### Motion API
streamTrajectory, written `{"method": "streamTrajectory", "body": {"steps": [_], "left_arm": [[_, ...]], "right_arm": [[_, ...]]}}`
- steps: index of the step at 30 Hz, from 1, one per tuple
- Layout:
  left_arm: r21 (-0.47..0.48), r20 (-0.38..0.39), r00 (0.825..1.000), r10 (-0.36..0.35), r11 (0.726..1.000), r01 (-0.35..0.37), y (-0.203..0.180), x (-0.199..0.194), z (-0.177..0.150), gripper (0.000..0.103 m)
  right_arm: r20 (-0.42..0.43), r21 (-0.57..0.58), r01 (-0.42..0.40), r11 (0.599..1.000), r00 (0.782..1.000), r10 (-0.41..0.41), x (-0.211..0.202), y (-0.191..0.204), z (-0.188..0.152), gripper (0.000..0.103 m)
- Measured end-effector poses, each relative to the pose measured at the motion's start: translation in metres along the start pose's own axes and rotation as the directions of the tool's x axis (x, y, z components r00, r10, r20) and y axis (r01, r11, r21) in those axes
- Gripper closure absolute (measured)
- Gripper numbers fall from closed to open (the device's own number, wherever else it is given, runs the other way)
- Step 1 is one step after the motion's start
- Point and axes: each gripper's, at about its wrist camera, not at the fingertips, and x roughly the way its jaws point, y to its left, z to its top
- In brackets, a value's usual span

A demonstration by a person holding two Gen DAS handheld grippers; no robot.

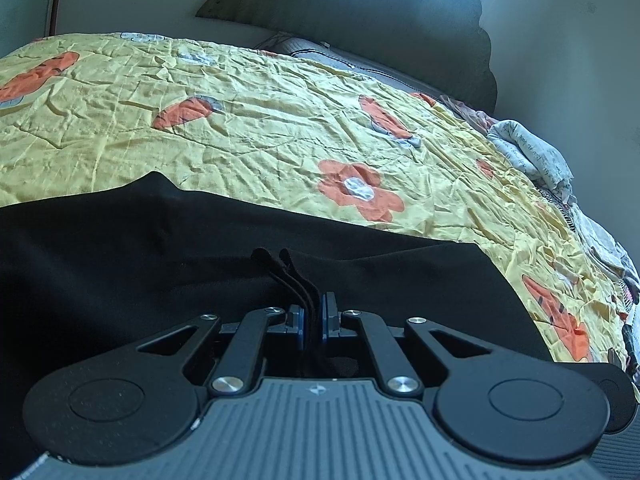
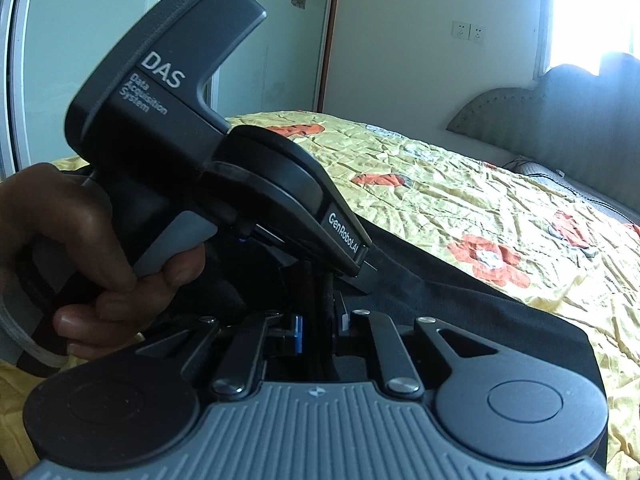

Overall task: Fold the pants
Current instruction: 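Grasp the trouser edge with the left tool while the right tool holds beside it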

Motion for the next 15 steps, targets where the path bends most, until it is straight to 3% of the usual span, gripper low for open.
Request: {"method": "streamTrajectory", "body": {"steps": [15], "left_arm": [[0.003, -0.003, 1.0, -0.004, 1.0, 0.004, 0.0, 0.0, 0.001, 0.098]], "right_arm": [[-0.026, 0.124, -0.059, 0.991, 0.998, 0.063, 0.013, -0.021, 0.014, 0.086]]}}
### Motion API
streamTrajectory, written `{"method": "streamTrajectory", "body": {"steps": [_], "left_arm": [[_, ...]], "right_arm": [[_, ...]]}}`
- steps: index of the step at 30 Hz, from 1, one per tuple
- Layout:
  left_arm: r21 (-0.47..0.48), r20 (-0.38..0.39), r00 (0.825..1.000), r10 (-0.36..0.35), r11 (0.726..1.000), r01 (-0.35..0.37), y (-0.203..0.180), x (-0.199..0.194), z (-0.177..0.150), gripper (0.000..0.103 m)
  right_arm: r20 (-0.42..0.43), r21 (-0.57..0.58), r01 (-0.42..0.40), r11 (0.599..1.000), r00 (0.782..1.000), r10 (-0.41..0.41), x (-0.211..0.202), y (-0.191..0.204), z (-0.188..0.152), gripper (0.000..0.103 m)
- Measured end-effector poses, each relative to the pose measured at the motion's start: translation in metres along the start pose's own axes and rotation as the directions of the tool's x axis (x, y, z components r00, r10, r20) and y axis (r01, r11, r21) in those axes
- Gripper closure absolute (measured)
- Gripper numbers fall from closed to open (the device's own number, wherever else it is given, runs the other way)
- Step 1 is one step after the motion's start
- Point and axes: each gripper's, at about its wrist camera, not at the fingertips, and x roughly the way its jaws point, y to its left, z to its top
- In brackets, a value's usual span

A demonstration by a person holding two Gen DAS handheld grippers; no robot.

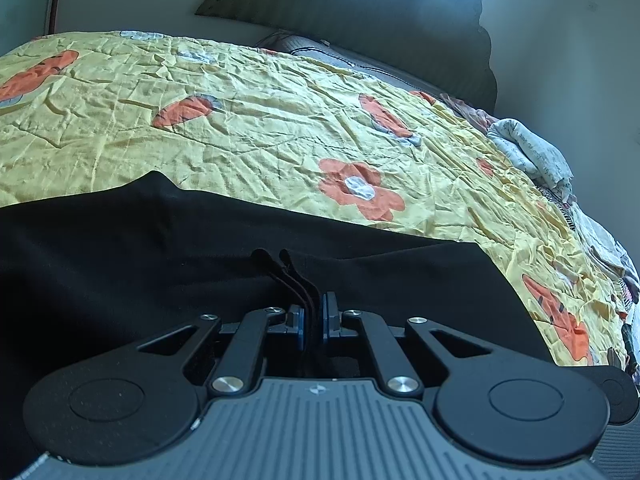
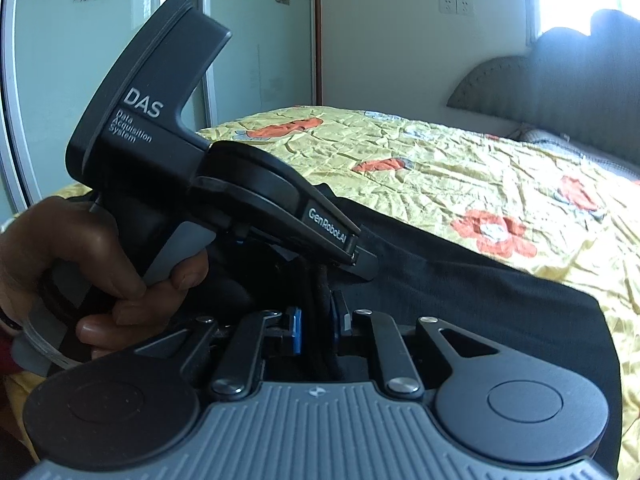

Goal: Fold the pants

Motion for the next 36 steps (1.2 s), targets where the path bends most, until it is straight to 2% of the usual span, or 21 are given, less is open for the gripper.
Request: {"method": "streamTrajectory", "body": {"steps": [3, 7, 10, 13, 14, 17, 20, 22, 23, 26, 28, 32, 36], "left_arm": [[-0.004, 0.0, 1.0, -0.002, 1.0, 0.002, 0.0, 0.0, 0.0, 0.098], [0.002, 0.005, 1.0, -0.001, 1.0, 0.001, 0.003, -0.004, 0.002, 0.097], [-0.011, -0.007, 1.0, 0.0, 1.0, 0.0, 0.008, -0.007, 0.004, 0.095], [-0.003, 0.014, 0.999, 0.037, 0.999, -0.037, 0.01, -0.014, 0.006, 0.081], [0.003, 0.025, 0.998, 0.054, 0.999, -0.054, 0.011, -0.016, 0.006, 0.076], [0.022, 0.059, 0.989, 0.138, 0.99, -0.14, 0.012, -0.021, 0.01, 0.08], [0.039, 0.072, 0.986, 0.151, 0.987, -0.154, 0.01, -0.022, 0.015, 0.078], [0.099, 0.02, 0.988, 0.153, 0.983, -0.155, 0.004, -0.013, 0.014, 0.069], [0.129, 0.0, 0.985, 0.17, 0.977, -0.169, 0.001, -0.008, 0.012, 0.066], [0.16, 0.026, 0.979, 0.203, 0.966, -0.204, -0.003, -0.007, 0.002, 0.065], [0.152, 0.031, 0.977, 0.211, 0.965, -0.213, -0.002, -0.01, 0.001, 0.064], [0.109, 0.042, 0.973, 0.229, 0.967, -0.232, 0.006, -0.019, 0.0, 0.057], [0.013, 0.066, 0.965, 0.252, 0.967, -0.254, 0.025, -0.043, -0.002, 0.045]], "right_arm": [[-0.003, -0.001, -0.005, 1.0, 1.0, 0.005, 0.006, -0.004, -0.002, 0.072], [0.006, -0.042, -0.066, 0.997, 0.998, 0.066, -0.002, -0.005, 0.001, 0.071], [0.046, -0.015, -0.117, 0.993, 0.992, 0.117, -0.017, -0.017, 0.007, 0.071], [0.099, 0.084, -0.128, 0.988, 0.988, 0.12, -0.024, -0.04, 0.013, 0.071], [0.109, 0.12, -0.125, 0.985, 0.988, 0.112, -0.023, -0.049, 0.014, 0.071], [0.074, 0.192, -0.058, 0.98, 0.996, 0.045, -0.005, -0.063, 0.012, 0.071], [-0.021, 0.141, 0.031, 0.99, 0.999, -0.028, 0.018, -0.055, 0.009, 0.071], [-0.068, 0.116, 0.027, 0.993, 0.998, -0.019, 0.032, -0.05, 0.007, 0.071], [-0.066, 0.106, 0.035, 0.994, 0.997, -0.028, 0.034, -0.047, 0.007, 0.071], [-0.027, 0.123, 0.039, 0.992, 0.999, -0.036, 0.035, -0.045, 0.012, 0.071], [-0.013, 0.134, 0.017, 0.991, 1.0, -0.015, 0.04, -0.045, 0.009, 0.071], [-0.066, 0.067, 0.036, 0.997, 0.997, -0.032, 0.037, -0.035, 0.004, 0.071], [-0.013, 0.08, 0.037, 0.996, 0.999, -0.036, 0.025, -0.025, 0.009, 0.071]]}}
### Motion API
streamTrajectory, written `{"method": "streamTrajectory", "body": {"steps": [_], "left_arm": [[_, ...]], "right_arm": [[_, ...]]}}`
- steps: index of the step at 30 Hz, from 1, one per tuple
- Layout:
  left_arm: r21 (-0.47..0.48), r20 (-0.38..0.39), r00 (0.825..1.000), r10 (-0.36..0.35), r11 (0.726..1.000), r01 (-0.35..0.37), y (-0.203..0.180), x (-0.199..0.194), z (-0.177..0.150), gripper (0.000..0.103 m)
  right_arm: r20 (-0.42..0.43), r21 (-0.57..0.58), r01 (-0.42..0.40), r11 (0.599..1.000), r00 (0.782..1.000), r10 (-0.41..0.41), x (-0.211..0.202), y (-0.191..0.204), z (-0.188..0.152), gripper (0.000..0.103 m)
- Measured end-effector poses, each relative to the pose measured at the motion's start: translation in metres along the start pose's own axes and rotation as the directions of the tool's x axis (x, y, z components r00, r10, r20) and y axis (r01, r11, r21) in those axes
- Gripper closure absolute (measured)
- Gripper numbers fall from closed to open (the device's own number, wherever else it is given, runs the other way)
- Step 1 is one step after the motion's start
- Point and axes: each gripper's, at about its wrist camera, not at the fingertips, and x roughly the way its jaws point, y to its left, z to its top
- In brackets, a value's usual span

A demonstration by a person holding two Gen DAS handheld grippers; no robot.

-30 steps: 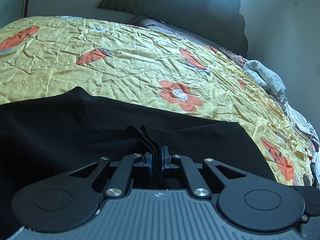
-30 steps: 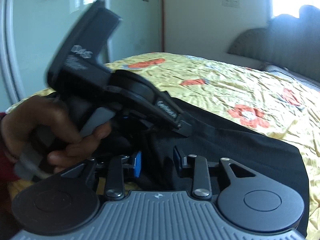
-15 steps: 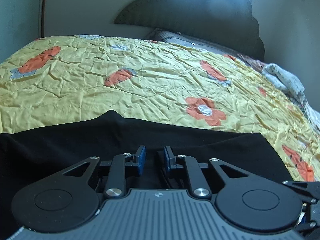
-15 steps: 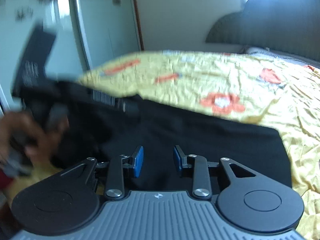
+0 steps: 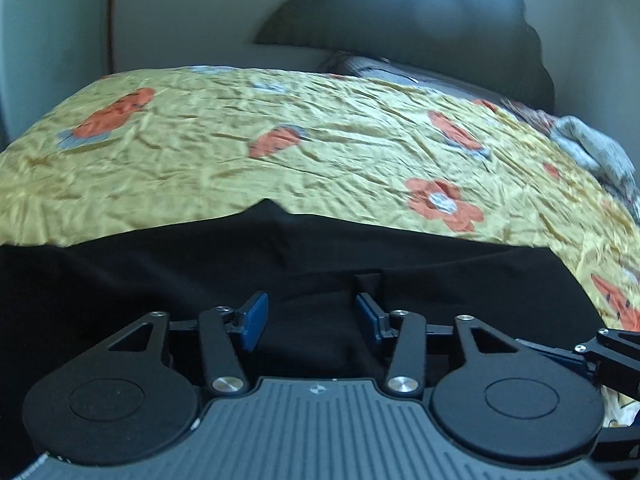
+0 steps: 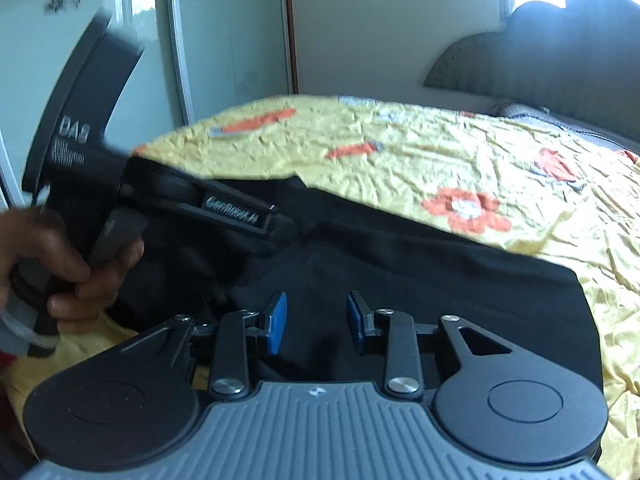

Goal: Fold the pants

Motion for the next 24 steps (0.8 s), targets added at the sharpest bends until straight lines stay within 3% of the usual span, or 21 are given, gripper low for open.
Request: {"method": "streamTrajectory", "body": {"steps": [2, 5, 8, 11, 14, 17, 21, 24], "left_arm": [[-0.042, 0.009, 1.0, 0.003, 0.999, -0.003, 0.017, -0.01, -0.004, 0.039], [-0.035, -0.008, 0.999, 0.047, 0.998, -0.048, 0.034, -0.022, -0.009, 0.039], [-0.08, 0.053, 0.993, 0.106, 0.992, -0.101, 0.057, -0.052, -0.011, 0.039], [-0.209, 0.102, 0.983, 0.154, 0.969, -0.13, 0.092, -0.085, -0.012, 0.036], [-0.356, 0.111, 0.974, 0.196, 0.923, -0.146, 0.131, -0.115, -0.017, 0.036], [-0.489, 0.096, 0.974, 0.203, 0.862, -0.132, 0.167, -0.139, -0.028, 0.036], [-0.624, 0.066, 0.984, 0.164, 0.776, -0.087, 0.204, -0.161, -0.05, 0.036], [-0.671, 0.068, 0.991, 0.115, 0.74, -0.04, 0.217, -0.168, -0.064, 0.035]], "right_arm": [[0.006, -0.015, -0.008, 1.0, 1.0, 0.008, 0.0, 0.004, 0.003, 0.071], [-0.073, -0.076, 0.01, 0.997, 0.997, -0.015, 0.012, 0.011, 0.002, 0.071], [-0.032, -0.041, 0.013, 0.999, 0.999, -0.015, 0.007, 0.015, 0.008, 0.071], [0.025, -0.07, -0.037, 0.997, 0.999, 0.039, 0.002, 0.032, 0.021, 0.071], [0.037, -0.178, -0.093, 0.98, 0.994, 0.101, 0.009, 0.066, 0.031, 0.071], [0.031, -0.308, -0.158, 0.938, 0.984, 0.176, 0.02, 0.112, 0.031, 0.071], [0.039, -0.506, -0.212, 0.836, 0.963, 0.268, 0.027, 0.183, 0.025, 0.071], [0.035, -0.604, -0.216, 0.767, 0.955, 0.296, 0.034, 0.222, 0.016, 0.071]]}}
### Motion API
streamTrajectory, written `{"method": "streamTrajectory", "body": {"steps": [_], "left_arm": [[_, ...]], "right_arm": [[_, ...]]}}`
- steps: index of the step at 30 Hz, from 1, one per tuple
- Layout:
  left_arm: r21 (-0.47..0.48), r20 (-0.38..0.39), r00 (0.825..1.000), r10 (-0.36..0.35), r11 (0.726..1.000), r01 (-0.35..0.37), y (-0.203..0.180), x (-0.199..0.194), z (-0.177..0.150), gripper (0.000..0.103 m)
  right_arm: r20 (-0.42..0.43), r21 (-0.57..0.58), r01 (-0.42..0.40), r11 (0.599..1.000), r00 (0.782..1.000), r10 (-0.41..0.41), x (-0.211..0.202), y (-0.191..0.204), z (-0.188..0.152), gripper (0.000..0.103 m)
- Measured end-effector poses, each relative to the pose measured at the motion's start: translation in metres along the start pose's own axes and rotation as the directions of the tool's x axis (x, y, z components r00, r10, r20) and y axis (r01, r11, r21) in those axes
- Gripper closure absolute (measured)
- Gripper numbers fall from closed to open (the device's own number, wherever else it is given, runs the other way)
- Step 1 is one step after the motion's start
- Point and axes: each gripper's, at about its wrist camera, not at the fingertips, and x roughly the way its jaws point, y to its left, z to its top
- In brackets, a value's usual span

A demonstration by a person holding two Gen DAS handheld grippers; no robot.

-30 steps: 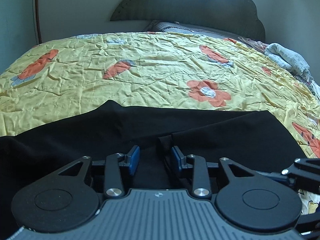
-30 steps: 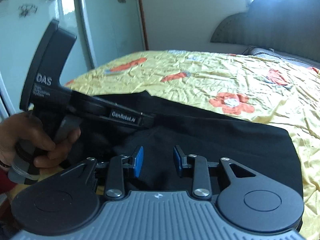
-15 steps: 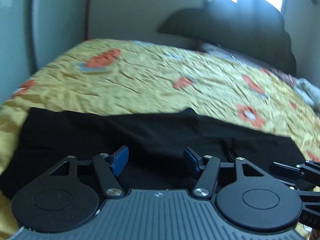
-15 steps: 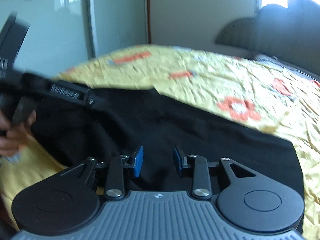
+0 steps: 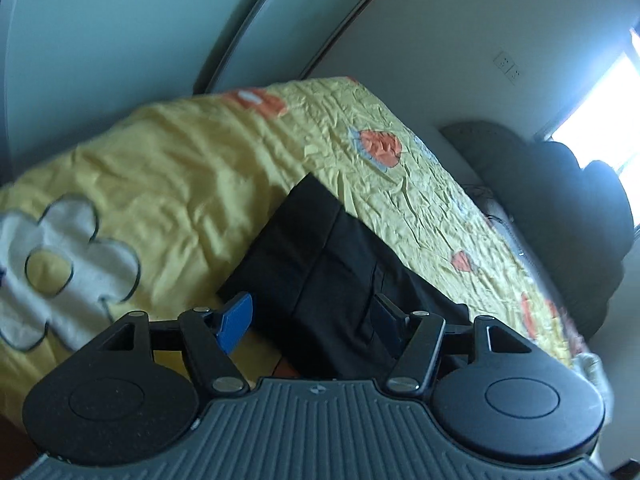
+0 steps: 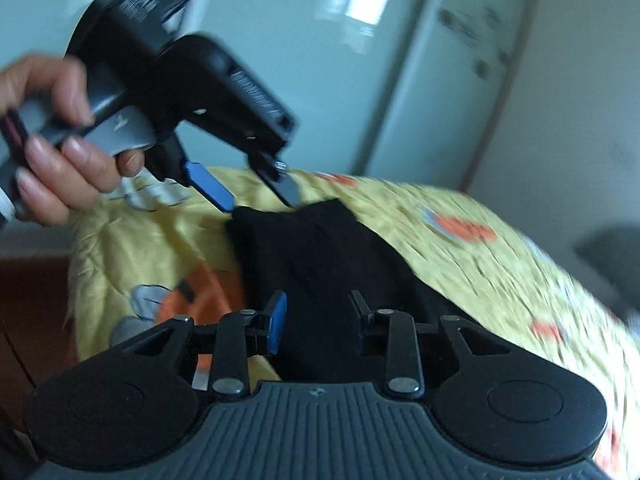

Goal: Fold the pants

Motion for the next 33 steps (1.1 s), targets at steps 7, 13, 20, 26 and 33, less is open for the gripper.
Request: {"method": "streamTrajectory", "body": {"steps": [7, 13, 20, 26, 33], "left_arm": [[-0.149, -0.1, 0.99, -0.102, 0.985, 0.086, 0.02, 0.019, -0.004, 0.031], [-0.275, -0.136, 0.976, -0.171, 0.953, 0.128, 0.028, 0.047, -0.011, 0.028], [-0.323, -0.068, 0.973, -0.222, 0.927, 0.189, 0.03, 0.05, -0.011, 0.069], [-0.291, -0.06, 0.97, -0.237, 0.933, 0.21, 0.029, 0.044, -0.004, 0.081], [-0.228, -0.051, 0.966, -0.252, 0.945, 0.234, 0.024, 0.05, 0.003, 0.028]], "right_arm": [[-0.068, -0.078, -0.016, 0.997, 0.998, 0.011, 0.038, 0.028, 0.012, 0.071], [-0.106, -0.154, 0.019, 0.988, 0.994, -0.035, 0.047, 0.046, 0.005, 0.071], [-0.058, -0.278, 0.116, 0.953, 0.989, -0.137, 0.065, 0.074, 0.008, 0.071], [0.0, -0.338, 0.164, 0.927, 0.985, -0.174, 0.074, 0.083, 0.015, 0.079], [0.025, -0.171, 0.138, 0.975, 0.99, -0.136, 0.061, 0.053, 0.028, 0.093]]}}
